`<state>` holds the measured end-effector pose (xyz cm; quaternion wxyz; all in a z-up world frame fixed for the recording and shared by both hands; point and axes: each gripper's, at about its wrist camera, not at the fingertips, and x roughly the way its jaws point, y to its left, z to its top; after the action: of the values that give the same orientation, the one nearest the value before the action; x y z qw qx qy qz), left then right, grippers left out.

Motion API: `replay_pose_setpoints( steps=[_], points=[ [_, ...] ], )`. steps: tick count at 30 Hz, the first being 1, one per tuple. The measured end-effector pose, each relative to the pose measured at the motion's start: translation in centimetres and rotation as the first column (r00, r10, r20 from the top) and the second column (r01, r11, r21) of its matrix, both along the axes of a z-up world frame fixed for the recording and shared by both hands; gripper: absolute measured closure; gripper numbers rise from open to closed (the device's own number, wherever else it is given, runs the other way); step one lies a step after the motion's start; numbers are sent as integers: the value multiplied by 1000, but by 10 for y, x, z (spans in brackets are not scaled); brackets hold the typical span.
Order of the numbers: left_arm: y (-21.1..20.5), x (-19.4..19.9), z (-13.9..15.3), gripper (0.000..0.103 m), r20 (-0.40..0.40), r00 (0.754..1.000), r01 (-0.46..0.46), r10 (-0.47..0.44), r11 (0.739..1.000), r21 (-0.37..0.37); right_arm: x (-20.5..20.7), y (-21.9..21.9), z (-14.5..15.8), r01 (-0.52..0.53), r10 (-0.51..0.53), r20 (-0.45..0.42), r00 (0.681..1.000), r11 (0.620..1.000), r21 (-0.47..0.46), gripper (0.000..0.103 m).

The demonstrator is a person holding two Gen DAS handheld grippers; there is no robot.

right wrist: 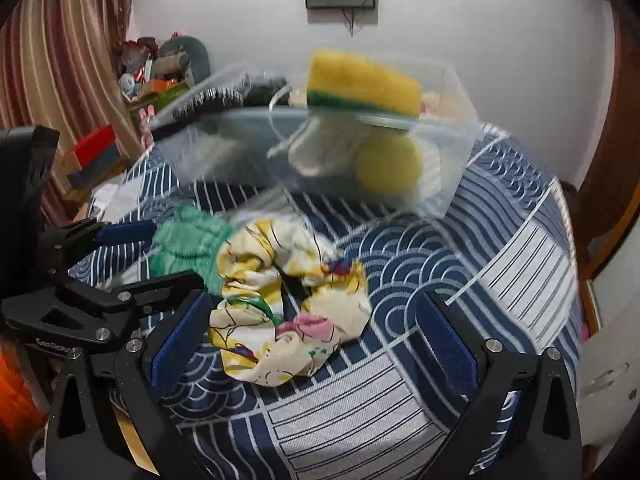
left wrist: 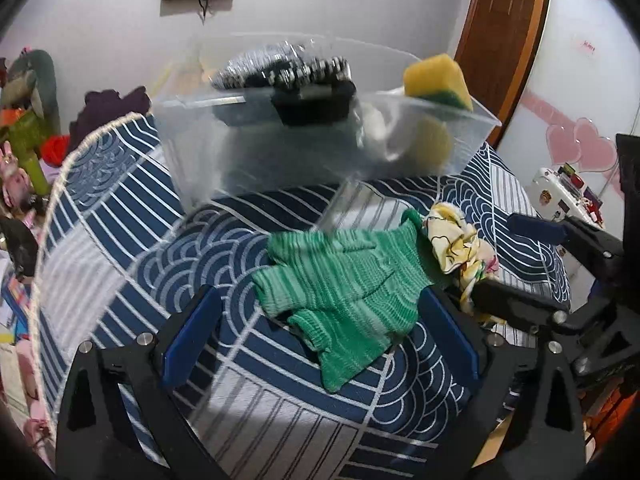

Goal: Organize soft objects
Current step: 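Place the floral scrunchie in the box with the right tool while the left places the green cloth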

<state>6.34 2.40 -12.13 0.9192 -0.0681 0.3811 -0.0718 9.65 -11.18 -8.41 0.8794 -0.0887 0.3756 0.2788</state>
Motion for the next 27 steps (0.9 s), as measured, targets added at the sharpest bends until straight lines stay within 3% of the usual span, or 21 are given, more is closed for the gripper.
replay_pose_setpoints(
  steps=[1,3,7,10,11,12,14,20,27],
  points=[
    [0,1,-2,3,3,1000,-4,4,1000,-2,2,-1,-3,-4,4,-24,1000,1000,15,7],
    [0,0,-4,9,16,1000,-8,8,1000,-10,9,-1,-8,-10,12,-68,998,1000,27,22],
    [-4,-5,-3,29,39,999,30,-29,999,-20,6,0,-6,-1,2,-38,999,1000,14,44],
    [-10,-9,-3,55,52,997,49,-48,999,-8,3,-2,-4,-6,7,-27,1000,1000,21,66],
    [-12,-10,-3,69,57,996,71,-70,997,-20,1,-3,-4,-5,6,-25,1000,1000,25,73],
    [-13,-13,-2,76,61,993,101,-99,994,-41,1,-4,-3,-3,4,-23,1000,999,33,78],
    [-15,-16,0,80,76,992,106,-103,994,-28,-1,-9,-1,8,-7,-6,1000,999,33,84],
    [-24,-33,19,84,152,983,97,-101,995,38,-8,-21,18,47,-52,81,995,997,56,85],
    [-18,-49,57,84,266,962,58,-67,998,40,-16,-30,48,55,-73,179,981,993,106,85]
  ],
)
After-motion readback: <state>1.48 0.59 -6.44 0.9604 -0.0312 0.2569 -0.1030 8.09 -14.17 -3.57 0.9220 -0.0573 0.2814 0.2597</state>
